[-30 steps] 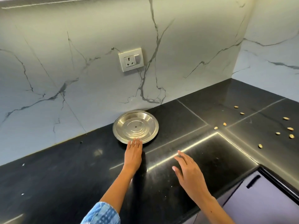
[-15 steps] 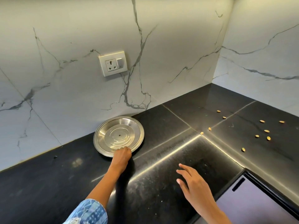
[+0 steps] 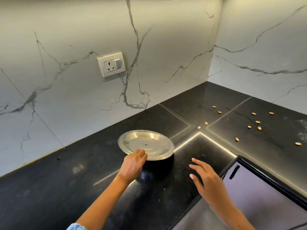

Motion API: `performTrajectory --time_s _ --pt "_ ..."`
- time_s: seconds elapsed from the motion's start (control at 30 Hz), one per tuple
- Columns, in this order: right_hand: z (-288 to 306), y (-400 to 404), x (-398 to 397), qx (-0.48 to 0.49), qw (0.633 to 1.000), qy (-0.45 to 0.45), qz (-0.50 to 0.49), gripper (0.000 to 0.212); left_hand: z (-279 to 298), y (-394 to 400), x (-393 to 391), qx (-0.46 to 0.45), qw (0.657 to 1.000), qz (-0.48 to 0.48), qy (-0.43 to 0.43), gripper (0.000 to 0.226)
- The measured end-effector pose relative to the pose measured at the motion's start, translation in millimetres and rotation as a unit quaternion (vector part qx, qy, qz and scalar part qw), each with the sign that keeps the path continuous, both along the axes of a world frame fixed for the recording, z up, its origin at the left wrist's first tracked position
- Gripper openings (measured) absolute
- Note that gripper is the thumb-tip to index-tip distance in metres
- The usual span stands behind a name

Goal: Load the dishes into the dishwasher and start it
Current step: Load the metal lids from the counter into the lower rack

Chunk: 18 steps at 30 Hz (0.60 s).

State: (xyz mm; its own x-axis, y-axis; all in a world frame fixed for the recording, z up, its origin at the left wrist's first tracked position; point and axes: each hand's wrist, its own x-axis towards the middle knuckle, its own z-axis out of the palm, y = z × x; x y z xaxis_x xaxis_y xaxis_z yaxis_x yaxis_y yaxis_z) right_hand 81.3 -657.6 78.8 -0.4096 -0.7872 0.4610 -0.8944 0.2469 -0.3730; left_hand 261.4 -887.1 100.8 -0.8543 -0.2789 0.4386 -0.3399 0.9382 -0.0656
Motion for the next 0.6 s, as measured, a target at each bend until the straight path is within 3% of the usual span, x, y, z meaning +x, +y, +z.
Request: performTrajectory --time_s 0.27,0.43,0.53,0.6 --pt "20.7 125.1 12.3 -0.019 0.999 0.045 -0.025 0.081 38.8 135.2 -31.6 0.018 0.976 -0.202 0.085 0.011" --pt "16.8 254.2 37.9 -0.054 0.984 0.067 -0.158 0.061 44.8 244.2 -66.0 0.026 0.923 -0.362 0.128 0.011" --pt "9.7 339.6 66.0 -0.084 0.962 0.078 -0.248 0.03 38.8 326.3 -77.4 0.032 0.886 -0.442 0.134 0.01" --pt "2.7 396.9 92.8 -0.088 0.943 0.071 -0.313 0.027 28.5 384.1 -81.2 0.055 0.866 -0.478 0.137 0.013"
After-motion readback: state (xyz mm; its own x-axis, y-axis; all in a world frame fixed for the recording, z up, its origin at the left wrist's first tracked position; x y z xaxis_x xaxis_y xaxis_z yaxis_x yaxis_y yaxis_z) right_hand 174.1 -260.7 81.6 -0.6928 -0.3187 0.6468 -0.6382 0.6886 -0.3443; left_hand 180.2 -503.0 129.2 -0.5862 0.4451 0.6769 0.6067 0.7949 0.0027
